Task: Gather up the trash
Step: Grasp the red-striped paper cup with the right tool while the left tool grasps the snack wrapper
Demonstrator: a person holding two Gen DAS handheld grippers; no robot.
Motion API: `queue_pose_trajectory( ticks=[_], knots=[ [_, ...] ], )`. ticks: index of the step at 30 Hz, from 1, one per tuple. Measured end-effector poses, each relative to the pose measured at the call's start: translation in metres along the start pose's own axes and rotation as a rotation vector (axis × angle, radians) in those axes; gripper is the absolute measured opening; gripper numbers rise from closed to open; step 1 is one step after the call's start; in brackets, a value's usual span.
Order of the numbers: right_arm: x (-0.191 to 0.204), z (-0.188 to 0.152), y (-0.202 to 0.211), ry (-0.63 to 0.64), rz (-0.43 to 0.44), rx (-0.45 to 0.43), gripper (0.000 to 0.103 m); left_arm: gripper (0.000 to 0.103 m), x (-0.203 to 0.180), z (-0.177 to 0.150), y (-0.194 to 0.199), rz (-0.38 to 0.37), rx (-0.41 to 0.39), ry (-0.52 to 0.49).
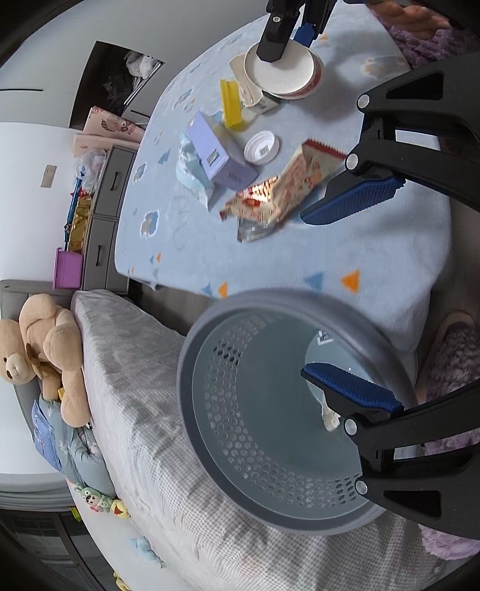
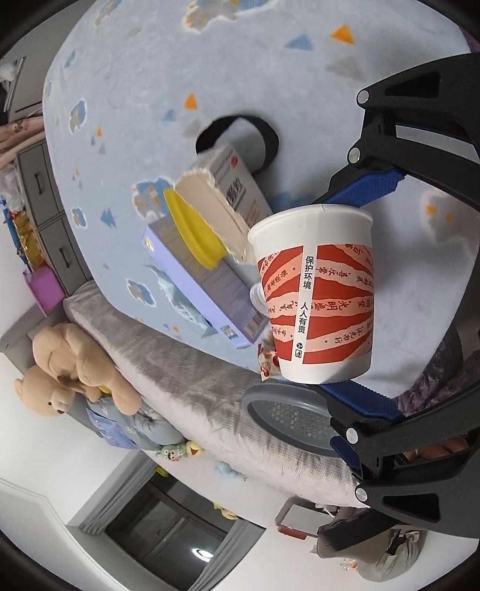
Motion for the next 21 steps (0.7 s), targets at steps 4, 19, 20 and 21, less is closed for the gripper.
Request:
queue_pose_trajectory(
  ticks=[4, 19, 20, 21],
  knots=[
    [-0.004, 0.002, 0.008, 0.021, -0.009, -0.019, 0.081, 0.074, -0.023, 0.004, -0.003, -0.018, 0.018, -0.014],
    [-0.021, 0.004, 0.021, 0.095, -0.056, -0.056, 0.081, 0.074, -0.073, 0.022, -0.033, -0.029, 0.079, -0.025],
    [-0.021, 0.005, 0.021, 0.095, -0.057, -0.056, 0.081, 0.074, -0.074, 0.021, -0.036, -0.024, 0.086, -0.025],
    [-0.022, 0.005, 0.021, 0.097, -0.061, -0.058, 0.081, 0.074, -0.075, 0.021, -0.041, -0.018, 0.093, -0.025]
  ],
)
Point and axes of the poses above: each gripper's, at about its wrist camera, not at the fingertips, and y roughly against the way its jaws point, x to its left, z to its top, the point moved 10 cm from there along -y, roughly the way its jaws point, and after that the axes turned 7 degrees about -y, right-handed, at the moved point
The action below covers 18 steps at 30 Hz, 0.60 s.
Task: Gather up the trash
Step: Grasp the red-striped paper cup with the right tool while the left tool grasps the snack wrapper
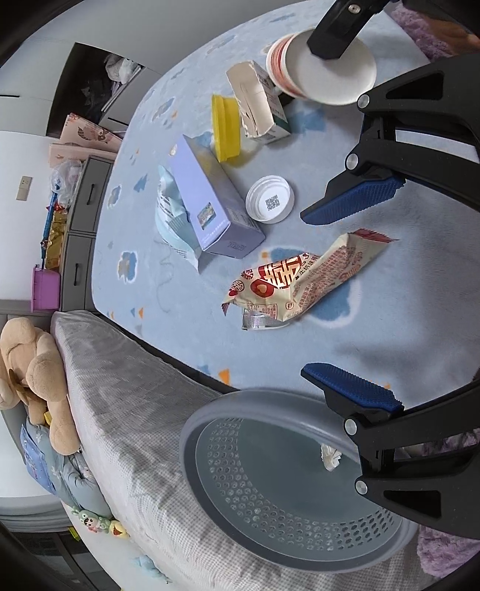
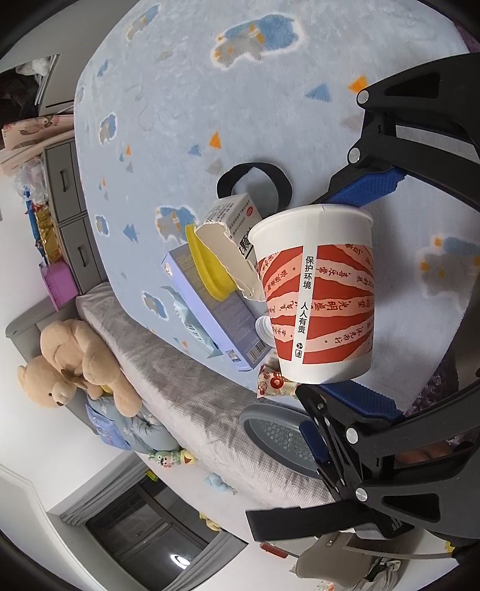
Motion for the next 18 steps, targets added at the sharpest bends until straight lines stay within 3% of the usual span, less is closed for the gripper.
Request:
queue_pose_trajectory(
  ticks=[12, 16, 18],
  knots=[
    [0.006, -0.003, 0.002, 0.099, -0.081, -0.038, 0.081, 0.070, 0.005, 0.002, -0.024, 0.019, 0.019, 0.017],
    [0.010, -0.005, 0.002, 0.138, -0.112, -0.050, 0.081, 0.035, 0.006, -0.004, -0.029, -0.001, 0.047, 0.020],
    [0.012, -0.006, 0.002, 0.159, -0.131, -0.055, 0.081, 0.034, 0.006, -0.005, -0.028, 0.001, 0.036, 0.011]
  ],
)
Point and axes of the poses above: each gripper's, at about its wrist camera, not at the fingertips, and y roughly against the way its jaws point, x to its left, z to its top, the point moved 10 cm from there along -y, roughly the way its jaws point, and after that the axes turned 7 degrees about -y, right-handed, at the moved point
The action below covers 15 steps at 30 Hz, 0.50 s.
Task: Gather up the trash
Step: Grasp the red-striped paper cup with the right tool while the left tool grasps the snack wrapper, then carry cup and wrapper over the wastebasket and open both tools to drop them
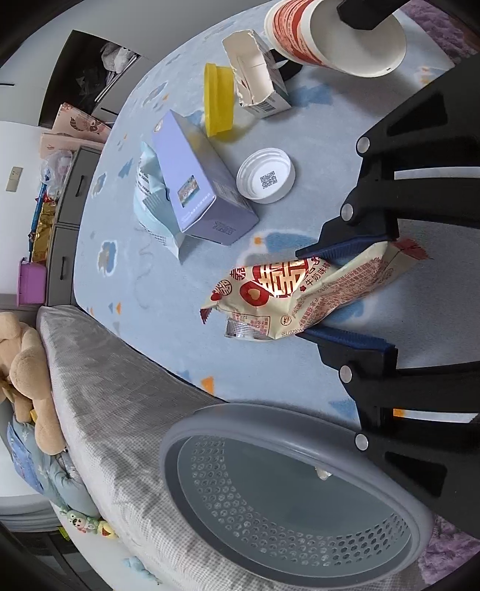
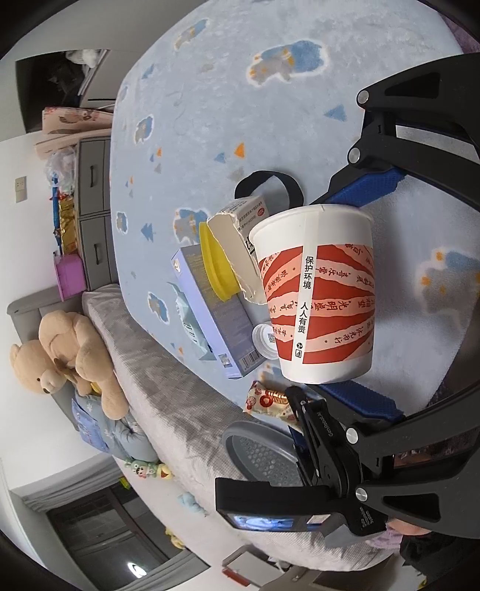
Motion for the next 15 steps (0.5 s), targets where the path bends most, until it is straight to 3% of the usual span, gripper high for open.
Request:
queue_pose_trajectory(
  ticks=[8, 15],
  knots=[
    [0.017, -0.001, -0.001, 0.100, -0.074, -0.027, 0.081, 0.032, 0.013, -0.002, 0.032, 0.029, -0.084, -0.014],
    [0.058, 0.000, -0.013, 0.182, -0.057, -0.025, 0.081, 0.032, 0.059, 0.000, 0.067, 0.110, -0.148, -0.011]
  ],
)
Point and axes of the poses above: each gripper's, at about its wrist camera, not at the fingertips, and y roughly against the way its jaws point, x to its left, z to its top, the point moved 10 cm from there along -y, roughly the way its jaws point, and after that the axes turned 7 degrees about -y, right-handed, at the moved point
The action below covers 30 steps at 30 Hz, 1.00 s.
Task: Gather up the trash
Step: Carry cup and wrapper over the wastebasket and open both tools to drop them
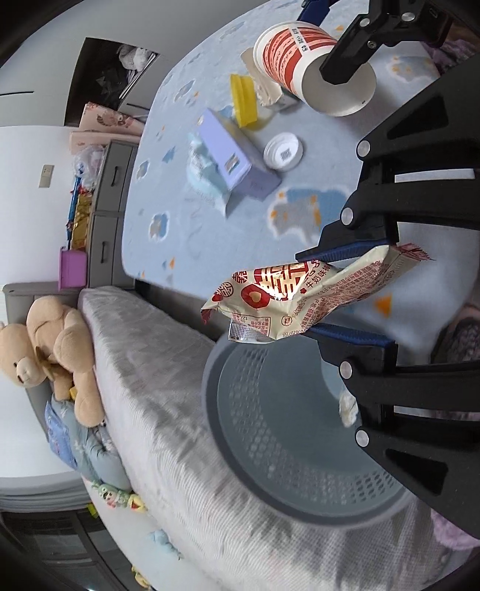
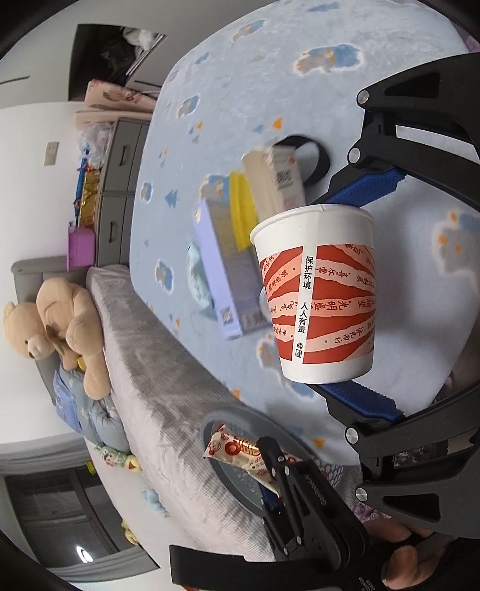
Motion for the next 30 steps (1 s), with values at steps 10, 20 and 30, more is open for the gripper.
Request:
queue_pose_trajectory(
  ticks=[10, 20, 30],
  knots=[
    [0.106, 0.032, -0.028, 0.115, 0.141, -0.012, 0.081, 0.032, 0.108, -0.002, -0.002, 0.120, 0.021, 0.081],
    [0.170, 0.042, -0.066, 0.174, 0.205, 0.027, 0.081, 0.032, 0.161, -0.019, -0.019, 0.153, 0.055, 0.180],
    [0.198, 0.038, -0.093, 0.228, 0.212, 0.062, 0.081, 0.033, 0.179, -0.031, -0.036, 0.146, 0.094, 0.218]
  ],
)
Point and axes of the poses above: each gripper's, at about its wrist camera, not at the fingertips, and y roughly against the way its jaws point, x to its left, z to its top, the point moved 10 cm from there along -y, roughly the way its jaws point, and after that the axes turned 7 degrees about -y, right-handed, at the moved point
